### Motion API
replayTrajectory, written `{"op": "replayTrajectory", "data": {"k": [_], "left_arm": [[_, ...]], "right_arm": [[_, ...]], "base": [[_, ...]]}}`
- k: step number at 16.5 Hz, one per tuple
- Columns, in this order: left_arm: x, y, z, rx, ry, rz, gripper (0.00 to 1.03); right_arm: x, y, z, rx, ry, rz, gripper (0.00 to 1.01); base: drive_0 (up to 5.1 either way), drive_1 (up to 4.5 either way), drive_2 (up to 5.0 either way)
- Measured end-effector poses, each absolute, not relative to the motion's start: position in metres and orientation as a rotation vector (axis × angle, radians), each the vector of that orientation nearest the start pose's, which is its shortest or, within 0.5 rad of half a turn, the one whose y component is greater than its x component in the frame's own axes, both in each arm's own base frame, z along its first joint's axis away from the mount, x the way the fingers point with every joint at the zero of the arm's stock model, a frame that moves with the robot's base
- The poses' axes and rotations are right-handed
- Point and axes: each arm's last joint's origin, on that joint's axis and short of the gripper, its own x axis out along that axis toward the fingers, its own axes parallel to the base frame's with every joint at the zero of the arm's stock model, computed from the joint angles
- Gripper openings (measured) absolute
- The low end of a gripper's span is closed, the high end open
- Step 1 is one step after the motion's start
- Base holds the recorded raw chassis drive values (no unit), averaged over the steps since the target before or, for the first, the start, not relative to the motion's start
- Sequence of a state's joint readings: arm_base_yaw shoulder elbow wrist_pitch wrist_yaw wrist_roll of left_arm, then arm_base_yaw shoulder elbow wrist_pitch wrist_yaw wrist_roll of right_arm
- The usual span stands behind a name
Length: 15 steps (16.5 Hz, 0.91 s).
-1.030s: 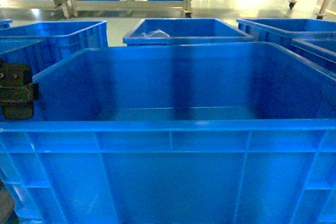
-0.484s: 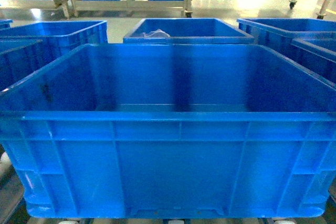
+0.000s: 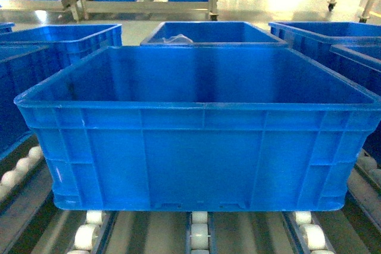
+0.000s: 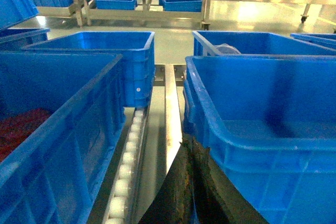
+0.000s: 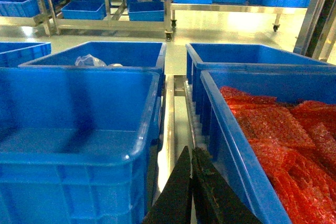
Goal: Place box next to blue box on left shelf
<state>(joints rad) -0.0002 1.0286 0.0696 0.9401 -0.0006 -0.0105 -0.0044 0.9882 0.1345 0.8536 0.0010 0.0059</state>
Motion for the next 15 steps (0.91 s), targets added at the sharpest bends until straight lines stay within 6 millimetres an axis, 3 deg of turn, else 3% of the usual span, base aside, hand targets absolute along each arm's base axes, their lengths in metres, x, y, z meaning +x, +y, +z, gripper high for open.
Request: {"op": "replayTrajectory", "data": {"k": [4, 15], "left_arm": [[0.148, 0.0, 0.163, -0.01, 0.015, 0.0, 0.03], [0.118, 0.0, 0.172, -0.01, -0.015, 0.0, 0.03]], "right_arm": [[0.151, -0.001, 0.158, 0.006, 0.038, -0.006, 0.02], [0.12, -0.001, 0.171, 0.006, -0.013, -0.006, 0.02]], "base": [[0.0, 0.0, 0.0], [0.0, 0.0, 0.0]]}}
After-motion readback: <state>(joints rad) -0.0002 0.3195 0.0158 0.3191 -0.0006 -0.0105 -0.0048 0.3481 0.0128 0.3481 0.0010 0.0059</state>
